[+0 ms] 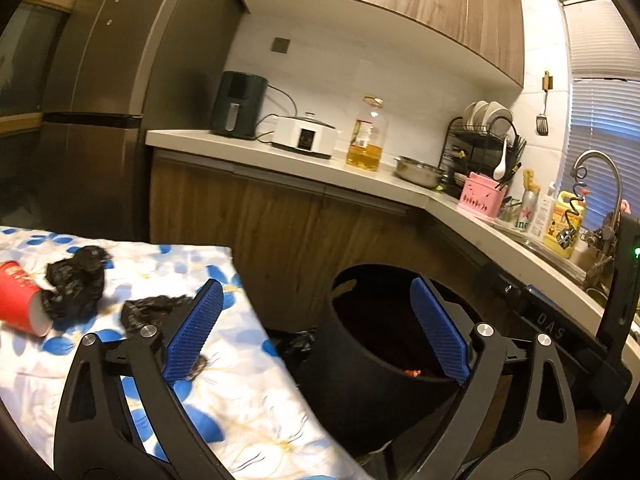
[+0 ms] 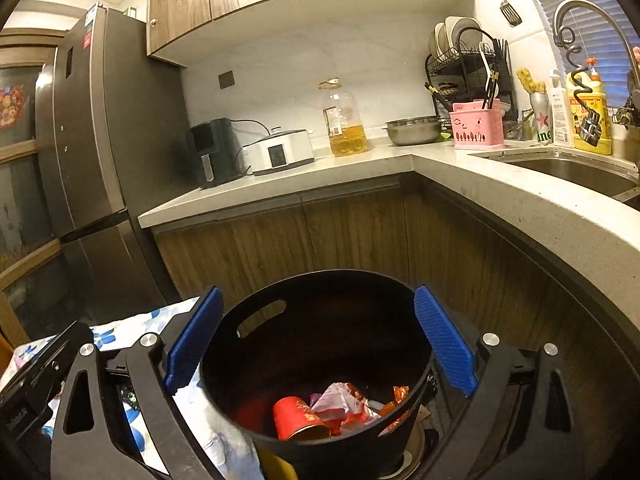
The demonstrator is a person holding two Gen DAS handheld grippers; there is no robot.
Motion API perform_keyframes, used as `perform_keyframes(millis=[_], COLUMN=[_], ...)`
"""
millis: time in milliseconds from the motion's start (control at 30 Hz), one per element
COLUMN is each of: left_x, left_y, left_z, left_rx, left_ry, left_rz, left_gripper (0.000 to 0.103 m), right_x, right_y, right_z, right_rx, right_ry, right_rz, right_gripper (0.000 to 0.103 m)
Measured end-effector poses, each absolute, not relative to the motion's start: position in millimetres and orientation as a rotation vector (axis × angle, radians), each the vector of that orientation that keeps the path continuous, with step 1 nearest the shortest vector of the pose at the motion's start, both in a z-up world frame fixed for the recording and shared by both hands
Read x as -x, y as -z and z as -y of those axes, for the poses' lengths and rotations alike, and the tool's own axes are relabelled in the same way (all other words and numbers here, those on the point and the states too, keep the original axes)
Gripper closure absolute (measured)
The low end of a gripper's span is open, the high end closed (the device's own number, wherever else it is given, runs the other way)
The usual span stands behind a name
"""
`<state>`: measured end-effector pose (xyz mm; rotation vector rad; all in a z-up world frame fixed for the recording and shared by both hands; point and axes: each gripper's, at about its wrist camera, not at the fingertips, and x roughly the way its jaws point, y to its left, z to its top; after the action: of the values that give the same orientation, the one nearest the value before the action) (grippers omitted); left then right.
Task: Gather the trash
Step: 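Open both grippers to drop the printed bag and red cup into the bin, then move both grippers back over the trash on the table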
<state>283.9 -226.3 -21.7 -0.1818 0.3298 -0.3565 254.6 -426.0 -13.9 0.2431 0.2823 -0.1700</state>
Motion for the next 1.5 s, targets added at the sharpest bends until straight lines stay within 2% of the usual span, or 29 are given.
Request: perform_keyframes(millis=[467,933,1367,1500], left_x=[-230.6,-175.7,-167.4,-172.8], left_y=[24.8,36.3,59.1,68.3], left_z=[170.0,43.8,-41.7,-51.9], left_rx=[0.161,0.164,0.159,0.17], left_ry=[0.192,-0.177,-0.414,-0.421], left_rz=[-0.318,-0.285,-0.357,-0.406], left_gripper=[0.008,0.009,0.009,0.019], right_x=[-217.0,-198.8,-208.4,-215.6], right_y=[16.8,28.9,38.1,38.0], right_z=[378.7,317.1,246.2,231.5], right_rx=[-0.222,-0.23,-0.207,-0.196], right_ry=[0.138,0.048,-0.066,-0.086], right_rz=[-0.287,-0.297,-0.317,-0.318], right_gripper=[0.009,0.009,0.009,0.009])
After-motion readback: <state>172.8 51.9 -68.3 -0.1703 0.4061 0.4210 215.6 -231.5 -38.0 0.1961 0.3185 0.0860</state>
